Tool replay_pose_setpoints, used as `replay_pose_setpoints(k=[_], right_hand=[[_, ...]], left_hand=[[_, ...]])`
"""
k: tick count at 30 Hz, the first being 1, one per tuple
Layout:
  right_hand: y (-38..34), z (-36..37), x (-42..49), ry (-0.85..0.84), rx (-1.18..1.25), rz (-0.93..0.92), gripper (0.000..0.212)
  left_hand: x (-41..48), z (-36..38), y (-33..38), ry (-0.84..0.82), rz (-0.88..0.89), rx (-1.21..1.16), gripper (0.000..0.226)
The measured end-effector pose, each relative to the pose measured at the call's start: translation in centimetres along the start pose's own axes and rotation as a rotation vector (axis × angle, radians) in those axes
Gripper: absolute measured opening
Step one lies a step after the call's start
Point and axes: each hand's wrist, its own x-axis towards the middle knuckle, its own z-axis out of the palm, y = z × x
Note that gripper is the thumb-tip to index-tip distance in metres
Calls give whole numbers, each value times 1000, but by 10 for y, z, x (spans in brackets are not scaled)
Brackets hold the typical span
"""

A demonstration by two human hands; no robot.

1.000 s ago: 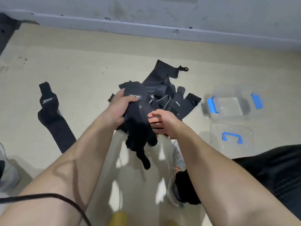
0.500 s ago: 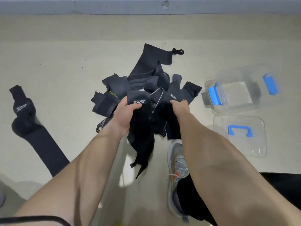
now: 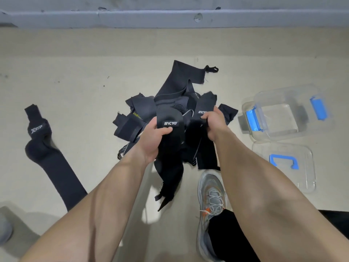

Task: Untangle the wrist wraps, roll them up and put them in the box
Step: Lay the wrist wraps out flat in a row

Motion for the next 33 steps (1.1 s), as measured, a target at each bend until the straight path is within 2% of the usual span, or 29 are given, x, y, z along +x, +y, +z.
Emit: replay_pose_setpoints(k=[3,6,7,10,11,13,15,16,19,24,28,29,31,33], right_hand=[[-25,16,-30,-96,111,-36,51],[-51,35,-62,-191,148,-50,47],[-60,40,-73,-221,124,-48,49],[-86,54,-108,-314,34,-13,75],[-95,61,-123,-350,14,-21,68],[-109,75,-153,-434,-11,-56,37],[-118,91,-180,-507,-37,-127,14],[-121,98,-191,-546,-65,-175,10],[-128,118,-222,-652,-201,-281,20],[-128,131,-256,-808,-440,-335,30],[-126,133,-269,-740,-607,-330,51],[-125,132,-272,-735,-621,-348,48],[-121,130,-276,-739,-690,-414,29],[-115,127,-278,-700,-784,-488,29]], left_hand=[[-19,-3,18,5,24,-48,40],[-44,-13,39,119,51,-131,38],[-52,-18,45,156,76,-129,39],[-78,-35,61,240,134,-150,37],[-88,-40,67,250,150,-156,32],[-105,-50,79,253,193,-157,20],[-123,-56,90,263,233,-180,19],[-130,-60,95,273,244,-186,20],[-152,-70,108,284,279,-209,25],[-180,-82,115,244,307,-270,31],[-189,-81,115,164,294,-312,35],[-191,-81,115,152,285,-320,36],[-192,-79,115,125,275,-330,36],[-194,-77,115,98,274,-327,35]])
